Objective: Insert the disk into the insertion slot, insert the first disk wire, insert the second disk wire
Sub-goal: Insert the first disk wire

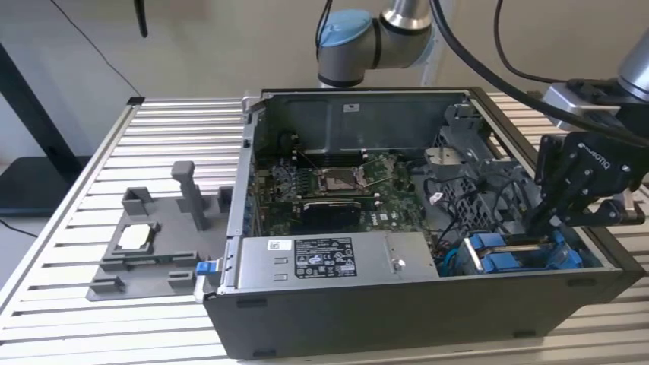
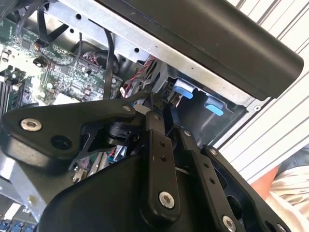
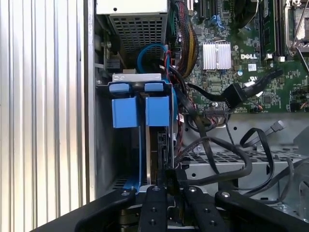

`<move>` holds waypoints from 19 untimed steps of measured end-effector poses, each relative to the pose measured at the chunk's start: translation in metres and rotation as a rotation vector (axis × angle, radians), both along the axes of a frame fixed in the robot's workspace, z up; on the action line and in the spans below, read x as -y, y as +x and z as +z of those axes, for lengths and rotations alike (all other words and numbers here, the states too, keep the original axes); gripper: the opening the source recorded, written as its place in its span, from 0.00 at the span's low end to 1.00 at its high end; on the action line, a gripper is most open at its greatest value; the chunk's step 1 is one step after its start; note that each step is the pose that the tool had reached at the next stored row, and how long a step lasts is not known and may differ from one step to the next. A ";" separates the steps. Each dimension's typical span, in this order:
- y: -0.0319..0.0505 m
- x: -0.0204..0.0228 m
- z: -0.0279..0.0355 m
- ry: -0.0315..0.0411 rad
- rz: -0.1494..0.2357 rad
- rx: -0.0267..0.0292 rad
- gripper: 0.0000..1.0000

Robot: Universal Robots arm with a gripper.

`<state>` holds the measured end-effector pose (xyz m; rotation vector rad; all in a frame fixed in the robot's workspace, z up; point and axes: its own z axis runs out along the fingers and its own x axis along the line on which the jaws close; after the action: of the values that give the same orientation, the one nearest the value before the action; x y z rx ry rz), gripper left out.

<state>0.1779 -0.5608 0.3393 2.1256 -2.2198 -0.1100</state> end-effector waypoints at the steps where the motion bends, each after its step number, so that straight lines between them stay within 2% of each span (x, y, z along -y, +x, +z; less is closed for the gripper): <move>1: -0.0001 0.0000 -0.0001 -0.0003 0.000 0.0000 0.19; 12: -0.0009 0.0010 -0.0005 -0.0003 0.000 0.0000 0.19; 19: -0.0018 0.0010 -0.0032 -0.0013 0.000 0.0014 0.19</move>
<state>0.1761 -0.5617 0.3361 2.1256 -2.2202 -0.1071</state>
